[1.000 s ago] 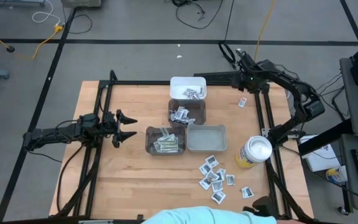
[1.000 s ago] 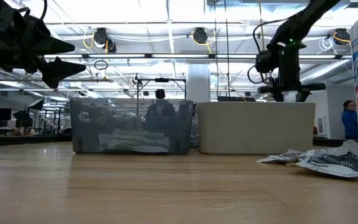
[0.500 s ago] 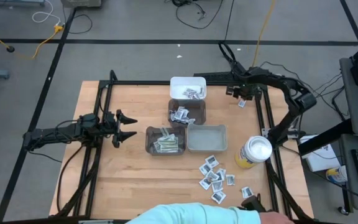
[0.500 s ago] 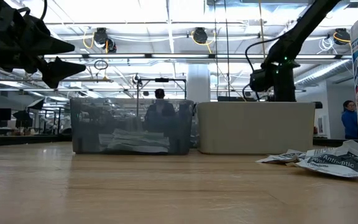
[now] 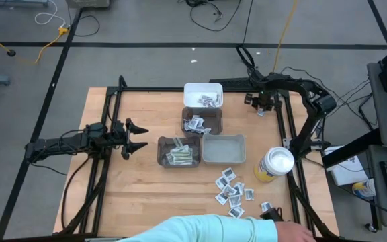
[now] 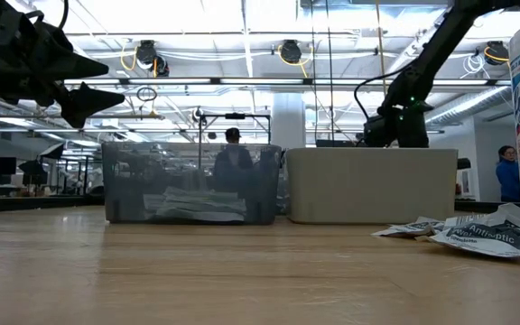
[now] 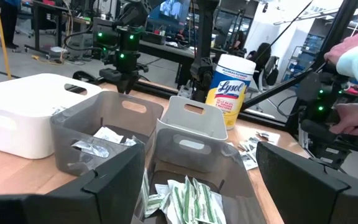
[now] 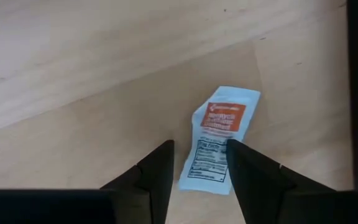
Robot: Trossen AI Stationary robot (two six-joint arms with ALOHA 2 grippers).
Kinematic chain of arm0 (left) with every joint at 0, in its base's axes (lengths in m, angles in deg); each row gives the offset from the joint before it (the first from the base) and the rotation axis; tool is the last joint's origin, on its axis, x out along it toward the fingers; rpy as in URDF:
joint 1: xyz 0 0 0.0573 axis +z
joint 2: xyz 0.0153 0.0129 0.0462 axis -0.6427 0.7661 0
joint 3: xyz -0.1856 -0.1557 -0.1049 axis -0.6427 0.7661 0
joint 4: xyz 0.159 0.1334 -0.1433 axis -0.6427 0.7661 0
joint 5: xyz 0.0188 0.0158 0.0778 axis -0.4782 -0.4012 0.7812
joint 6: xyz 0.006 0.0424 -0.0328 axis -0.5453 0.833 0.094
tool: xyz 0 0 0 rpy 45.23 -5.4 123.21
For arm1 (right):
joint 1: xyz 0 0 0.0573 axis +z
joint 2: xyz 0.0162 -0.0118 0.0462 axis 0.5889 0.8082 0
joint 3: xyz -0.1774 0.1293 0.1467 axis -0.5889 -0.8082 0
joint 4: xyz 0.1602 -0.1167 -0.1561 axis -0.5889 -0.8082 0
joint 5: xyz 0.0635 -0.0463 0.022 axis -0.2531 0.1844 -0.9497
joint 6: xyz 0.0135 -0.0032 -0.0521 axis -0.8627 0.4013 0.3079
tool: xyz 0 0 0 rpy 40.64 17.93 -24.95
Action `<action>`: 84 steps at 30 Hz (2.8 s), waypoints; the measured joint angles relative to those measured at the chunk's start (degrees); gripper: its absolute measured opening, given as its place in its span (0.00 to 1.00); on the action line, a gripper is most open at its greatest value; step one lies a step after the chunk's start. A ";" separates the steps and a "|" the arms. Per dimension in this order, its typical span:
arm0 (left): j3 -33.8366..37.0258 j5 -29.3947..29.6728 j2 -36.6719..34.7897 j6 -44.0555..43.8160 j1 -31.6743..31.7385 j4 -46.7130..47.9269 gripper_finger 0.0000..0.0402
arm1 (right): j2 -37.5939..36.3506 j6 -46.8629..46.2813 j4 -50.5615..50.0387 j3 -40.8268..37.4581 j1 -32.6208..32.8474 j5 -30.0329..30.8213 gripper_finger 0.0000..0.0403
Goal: Pick & Place First Aid Supplies
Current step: Put the white ointment pack into the white bin
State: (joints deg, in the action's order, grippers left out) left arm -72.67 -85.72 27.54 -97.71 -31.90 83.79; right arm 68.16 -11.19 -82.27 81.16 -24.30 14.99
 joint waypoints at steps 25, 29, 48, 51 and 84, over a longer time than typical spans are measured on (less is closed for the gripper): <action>0.00 0.00 0.02 0.00 0.02 0.02 0.77 | -5.65 9.44 -9.79 6.76 1.27 -1.49 0.00; -0.01 0.00 0.00 0.02 0.02 0.02 0.77 | -6.94 12.70 -17.06 12.24 1.67 -1.23 0.00; -0.02 0.00 0.02 0.01 0.02 0.02 0.77 | 0.93 19.23 -27.19 31.69 8.12 -1.70 0.00; -0.01 0.00 0.02 0.00 0.00 0.00 0.77 | 5.41 20.07 -28.31 37.14 10.30 -1.65 0.00; -0.01 0.00 0.01 0.00 0.01 0.02 0.77 | 30.51 28.17 -24.27 62.50 22.28 -7.52 0.00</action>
State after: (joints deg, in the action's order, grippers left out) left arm -72.68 -85.72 27.55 -97.71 -31.89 83.81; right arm 98.67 16.98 -106.54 143.66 -2.02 7.46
